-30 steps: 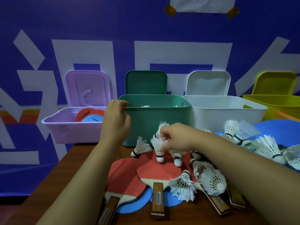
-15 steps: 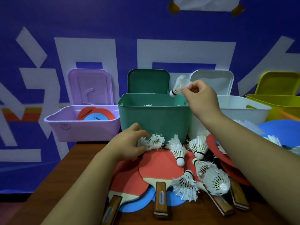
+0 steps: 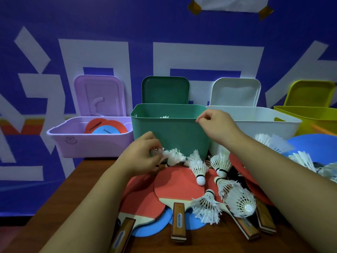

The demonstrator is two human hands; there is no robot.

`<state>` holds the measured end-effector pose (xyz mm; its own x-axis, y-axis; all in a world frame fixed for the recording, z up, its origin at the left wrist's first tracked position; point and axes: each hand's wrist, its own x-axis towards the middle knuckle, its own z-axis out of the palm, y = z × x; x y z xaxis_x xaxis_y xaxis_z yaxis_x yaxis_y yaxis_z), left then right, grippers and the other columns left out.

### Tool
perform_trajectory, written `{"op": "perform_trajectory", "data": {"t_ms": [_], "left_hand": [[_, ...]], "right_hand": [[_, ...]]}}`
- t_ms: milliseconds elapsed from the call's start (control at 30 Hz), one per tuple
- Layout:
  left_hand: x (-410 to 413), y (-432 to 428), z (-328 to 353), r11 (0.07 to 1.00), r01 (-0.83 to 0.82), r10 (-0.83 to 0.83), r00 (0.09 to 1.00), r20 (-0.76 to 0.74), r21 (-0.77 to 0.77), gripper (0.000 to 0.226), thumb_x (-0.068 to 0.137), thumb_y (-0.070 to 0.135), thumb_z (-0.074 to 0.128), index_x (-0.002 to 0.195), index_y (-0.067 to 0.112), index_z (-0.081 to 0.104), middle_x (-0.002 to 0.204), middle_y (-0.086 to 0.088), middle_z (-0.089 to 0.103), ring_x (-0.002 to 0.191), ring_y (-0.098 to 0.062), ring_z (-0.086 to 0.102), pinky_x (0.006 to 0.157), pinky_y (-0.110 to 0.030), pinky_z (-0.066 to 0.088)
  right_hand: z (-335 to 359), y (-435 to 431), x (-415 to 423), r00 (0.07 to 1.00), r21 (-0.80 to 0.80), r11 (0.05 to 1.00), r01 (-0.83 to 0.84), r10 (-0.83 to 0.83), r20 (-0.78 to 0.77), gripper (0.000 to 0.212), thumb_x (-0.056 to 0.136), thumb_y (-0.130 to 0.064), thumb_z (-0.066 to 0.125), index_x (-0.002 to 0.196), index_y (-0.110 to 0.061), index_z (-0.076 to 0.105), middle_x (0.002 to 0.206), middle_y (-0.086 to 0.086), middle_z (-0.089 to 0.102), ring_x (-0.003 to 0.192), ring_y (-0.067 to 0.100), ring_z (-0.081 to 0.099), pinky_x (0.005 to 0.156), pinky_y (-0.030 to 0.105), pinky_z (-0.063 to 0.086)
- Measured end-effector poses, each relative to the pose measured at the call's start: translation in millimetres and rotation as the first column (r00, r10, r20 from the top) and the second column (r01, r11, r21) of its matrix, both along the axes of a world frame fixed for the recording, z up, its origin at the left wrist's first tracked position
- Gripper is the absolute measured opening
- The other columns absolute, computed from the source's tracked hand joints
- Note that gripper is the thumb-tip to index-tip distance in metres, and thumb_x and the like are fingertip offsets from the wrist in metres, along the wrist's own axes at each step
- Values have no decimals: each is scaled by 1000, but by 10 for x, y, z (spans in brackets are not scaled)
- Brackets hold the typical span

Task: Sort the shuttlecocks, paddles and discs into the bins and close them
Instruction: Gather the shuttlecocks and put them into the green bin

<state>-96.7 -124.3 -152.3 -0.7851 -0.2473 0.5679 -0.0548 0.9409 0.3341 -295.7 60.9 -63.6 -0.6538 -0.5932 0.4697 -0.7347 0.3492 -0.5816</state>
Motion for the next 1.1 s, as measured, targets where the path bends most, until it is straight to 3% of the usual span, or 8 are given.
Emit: {"op": "perform_trajectory", "data": {"t_ms": [67,167,333,433,600,800,933,1100], "left_hand": [[24,58,66,1000,9,-7,996,-89,20,11,84,20,71,82,28,65,92,10,51,77,-10,57,66,-29,47],[56,121,150,998,48,-38,976,-214,41,9,88,19,70,82,24,66,86,8,53,76,-15,56,65,-28,43],[63,160,280,992,44,10,908,-418,121,12,93,22,72,83,20,66,79,6,56,72,-15,55,64,-31,45],[53,155,387,980,48,56,868,-493,196,12,96,23,75,86,23,69,79,4,59,69,-20,60,61,-46,54],[12,228,661,968,8,134,827,-546,250,12,97,24,76,88,17,71,82,-2,67,59,-18,70,62,-39,57],[-176,125,864,941,2,185,836,-517,340,4,98,17,71,101,18,74,96,-4,74,74,-13,77,78,-38,64],[-321,-22,1018,916,-37,259,815,-518,400,8,97,14,68,102,16,75,94,-4,75,78,-10,76,82,-36,64],[-540,-315,1143,893,-298,415,834,-363,337,24,96,25,63,114,23,79,107,0,77,94,-18,71,83,-31,54]], "right_hand": [[-50,39,82,997,251,965,-70,64,32,18,94,-28,61,95,-25,79,95,-8,76,91,15,69,76,27,51],[-193,87,169,989,629,772,-90,143,-34,17,94,-34,67,104,-26,77,103,-8,76,96,17,69,83,29,56],[-387,132,199,986,804,590,-73,164,-31,42,86,-45,75,115,-15,74,111,7,76,103,29,72,90,42,60],[-378,174,209,983,782,616,-101,182,-17,45,88,-45,77,118,-12,70,112,10,74,100,30,71,81,38,57],[-291,246,227,964,710,674,-205,265,27,26,86,-41,82,100,-26,65,96,-1,71,74,14,62,61,30,45],[-214,245,227,953,511,820,-259,304,-6,25,87,-46,80,92,-28,65,84,-9,64,71,9,57,62,29,43],[-183,232,216,950,349,893,-283,310,-23,22,86,-44,80,93,-27,68,91,-10,67,80,9,62,66,26,46],[-149,209,161,942,215,929,-302,325,-82,18,86,-40,80,89,-27,68,95,-9,65,89,8,62,82,30,51]]}}
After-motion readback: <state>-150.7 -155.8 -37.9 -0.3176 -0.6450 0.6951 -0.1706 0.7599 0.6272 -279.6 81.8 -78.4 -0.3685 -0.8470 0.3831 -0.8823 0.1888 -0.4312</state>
